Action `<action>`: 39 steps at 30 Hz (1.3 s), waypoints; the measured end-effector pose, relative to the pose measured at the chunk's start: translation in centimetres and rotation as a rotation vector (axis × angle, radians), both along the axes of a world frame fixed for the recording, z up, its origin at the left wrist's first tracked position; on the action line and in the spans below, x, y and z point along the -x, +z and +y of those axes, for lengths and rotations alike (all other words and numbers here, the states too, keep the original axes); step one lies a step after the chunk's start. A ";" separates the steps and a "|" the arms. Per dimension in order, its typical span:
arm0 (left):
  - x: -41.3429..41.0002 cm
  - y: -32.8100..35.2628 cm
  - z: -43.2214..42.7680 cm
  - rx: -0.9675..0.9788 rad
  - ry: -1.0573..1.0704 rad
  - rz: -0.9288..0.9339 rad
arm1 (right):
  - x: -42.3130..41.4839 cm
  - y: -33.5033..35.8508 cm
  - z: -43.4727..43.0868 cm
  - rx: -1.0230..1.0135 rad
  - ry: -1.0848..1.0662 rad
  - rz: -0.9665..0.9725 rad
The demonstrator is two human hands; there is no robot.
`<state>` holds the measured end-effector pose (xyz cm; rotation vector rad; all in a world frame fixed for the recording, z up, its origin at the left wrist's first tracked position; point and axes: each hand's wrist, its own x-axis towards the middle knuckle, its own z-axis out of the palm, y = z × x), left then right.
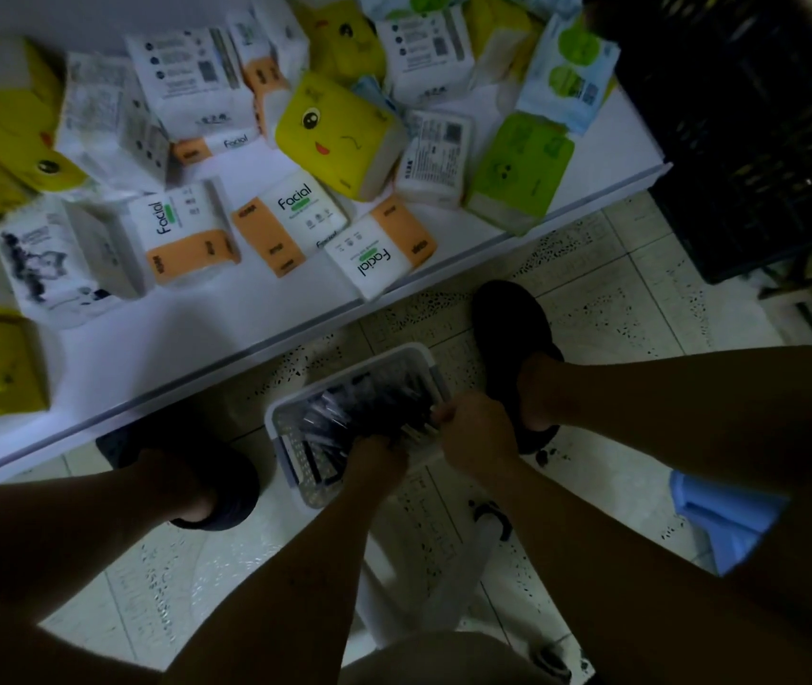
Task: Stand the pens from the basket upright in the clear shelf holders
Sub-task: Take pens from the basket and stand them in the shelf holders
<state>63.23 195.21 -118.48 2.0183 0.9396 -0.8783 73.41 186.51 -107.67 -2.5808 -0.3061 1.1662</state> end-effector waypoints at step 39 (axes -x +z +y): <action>-0.5 25.2 6.1 0.227 0.634 -0.867 | 0.4 13.4 3.6 -0.780 -0.406 0.079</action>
